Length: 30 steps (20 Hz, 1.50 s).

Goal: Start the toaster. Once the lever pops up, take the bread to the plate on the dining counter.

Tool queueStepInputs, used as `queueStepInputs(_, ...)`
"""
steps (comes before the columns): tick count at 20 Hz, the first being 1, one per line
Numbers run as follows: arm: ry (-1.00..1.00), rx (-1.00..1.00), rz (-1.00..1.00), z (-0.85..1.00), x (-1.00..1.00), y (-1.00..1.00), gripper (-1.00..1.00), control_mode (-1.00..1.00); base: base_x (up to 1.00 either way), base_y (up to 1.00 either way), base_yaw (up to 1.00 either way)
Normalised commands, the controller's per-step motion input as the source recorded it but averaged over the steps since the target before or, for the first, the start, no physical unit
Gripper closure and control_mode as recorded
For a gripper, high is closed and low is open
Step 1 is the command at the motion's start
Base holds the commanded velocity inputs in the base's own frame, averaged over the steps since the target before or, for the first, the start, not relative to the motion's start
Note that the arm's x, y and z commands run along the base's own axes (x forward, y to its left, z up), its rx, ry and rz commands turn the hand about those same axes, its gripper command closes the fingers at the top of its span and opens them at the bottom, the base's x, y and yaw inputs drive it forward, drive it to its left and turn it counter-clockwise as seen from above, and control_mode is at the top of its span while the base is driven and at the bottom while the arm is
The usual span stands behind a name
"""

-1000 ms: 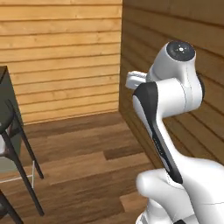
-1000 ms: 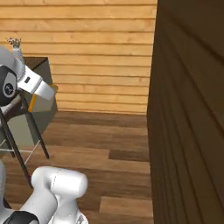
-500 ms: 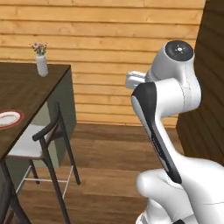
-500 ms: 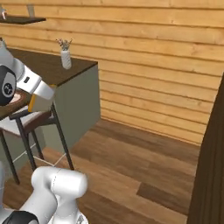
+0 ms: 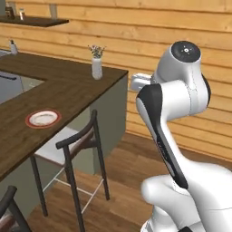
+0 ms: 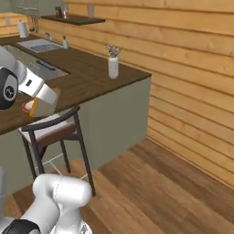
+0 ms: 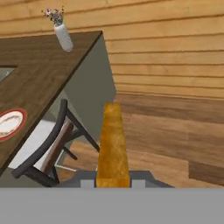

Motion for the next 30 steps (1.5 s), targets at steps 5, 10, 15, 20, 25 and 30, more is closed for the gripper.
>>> queueStepInputs(5,0.00,0.00,0.00,0.00,0.00,0.00,1.00,1.00,0.37,-0.30,0.66)
queueStepInputs(10,0.00,0.00,0.00,0.00,0.00,0.00,1.00,1.00,0.37,-0.33,0.66)
queueStepInputs(15,0.00,0.00,0.00,0.00,0.00,0.00,1.00,1.00,0.60,-0.55,0.55)
queueStepInputs(20,0.00,0.00,0.00,0.00,0.00,0.00,1.00,1.00,0.75,-0.74,0.38)
queueStepInputs(25,0.00,0.00,0.00,0.00,0.00,0.00,1.00,1.00,0.90,-0.49,0.34)
queueStepInputs(30,0.00,0.00,0.00,0.00,0.00,0.00,1.00,1.00,0.89,-0.06,0.44)
